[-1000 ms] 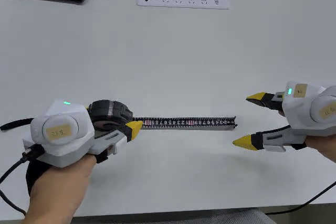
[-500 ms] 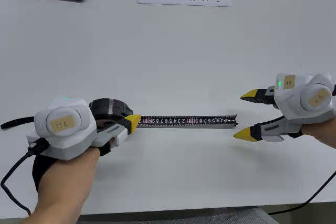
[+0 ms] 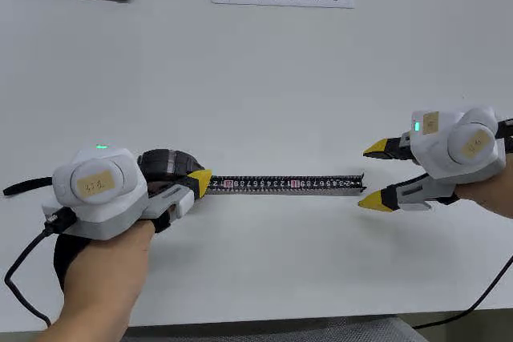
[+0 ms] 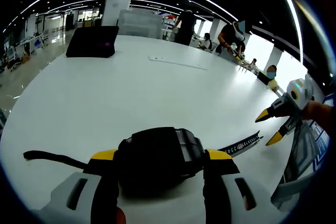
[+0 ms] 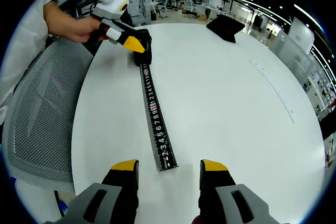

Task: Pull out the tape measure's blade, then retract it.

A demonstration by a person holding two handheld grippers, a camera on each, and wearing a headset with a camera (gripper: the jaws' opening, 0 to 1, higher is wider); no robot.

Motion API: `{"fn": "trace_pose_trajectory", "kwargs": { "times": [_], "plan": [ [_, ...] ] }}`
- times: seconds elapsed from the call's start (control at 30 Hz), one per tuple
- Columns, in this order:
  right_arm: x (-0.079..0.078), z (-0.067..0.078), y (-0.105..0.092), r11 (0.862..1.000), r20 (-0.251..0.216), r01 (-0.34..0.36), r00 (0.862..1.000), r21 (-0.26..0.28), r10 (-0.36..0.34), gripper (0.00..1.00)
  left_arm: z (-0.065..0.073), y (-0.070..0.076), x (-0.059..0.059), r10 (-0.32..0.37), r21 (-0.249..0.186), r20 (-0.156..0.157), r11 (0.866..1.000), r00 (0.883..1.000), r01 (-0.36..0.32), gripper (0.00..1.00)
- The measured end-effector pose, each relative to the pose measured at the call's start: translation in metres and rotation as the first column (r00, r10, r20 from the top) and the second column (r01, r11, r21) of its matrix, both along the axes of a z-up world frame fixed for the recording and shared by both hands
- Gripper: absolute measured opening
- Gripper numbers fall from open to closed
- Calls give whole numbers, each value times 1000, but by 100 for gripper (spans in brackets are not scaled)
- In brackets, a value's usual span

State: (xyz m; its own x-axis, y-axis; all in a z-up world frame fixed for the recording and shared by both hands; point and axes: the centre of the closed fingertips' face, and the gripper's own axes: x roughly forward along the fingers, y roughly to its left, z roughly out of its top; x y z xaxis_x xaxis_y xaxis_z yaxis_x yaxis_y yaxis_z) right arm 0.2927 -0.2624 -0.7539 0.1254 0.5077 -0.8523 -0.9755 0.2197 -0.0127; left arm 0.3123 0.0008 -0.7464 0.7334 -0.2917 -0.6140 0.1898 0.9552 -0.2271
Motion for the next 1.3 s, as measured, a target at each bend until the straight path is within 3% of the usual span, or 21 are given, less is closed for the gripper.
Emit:
{"fn": "trace_pose_trajectory", "kwargs": {
  "times": [0.93, 1.3],
  "plan": [
    [-2, -17, 4, 994, -57, -97, 994, -51, 94, 21, -2, 0, 0, -5, -3, -10, 1000, 1000, 5, 61],
    [-4, -22, 3, 987, -52, -137, 990, -81, 133, 16, -2, 0, 0, -6, -4, -15, 1000, 1000, 5, 61]
  ]
}}
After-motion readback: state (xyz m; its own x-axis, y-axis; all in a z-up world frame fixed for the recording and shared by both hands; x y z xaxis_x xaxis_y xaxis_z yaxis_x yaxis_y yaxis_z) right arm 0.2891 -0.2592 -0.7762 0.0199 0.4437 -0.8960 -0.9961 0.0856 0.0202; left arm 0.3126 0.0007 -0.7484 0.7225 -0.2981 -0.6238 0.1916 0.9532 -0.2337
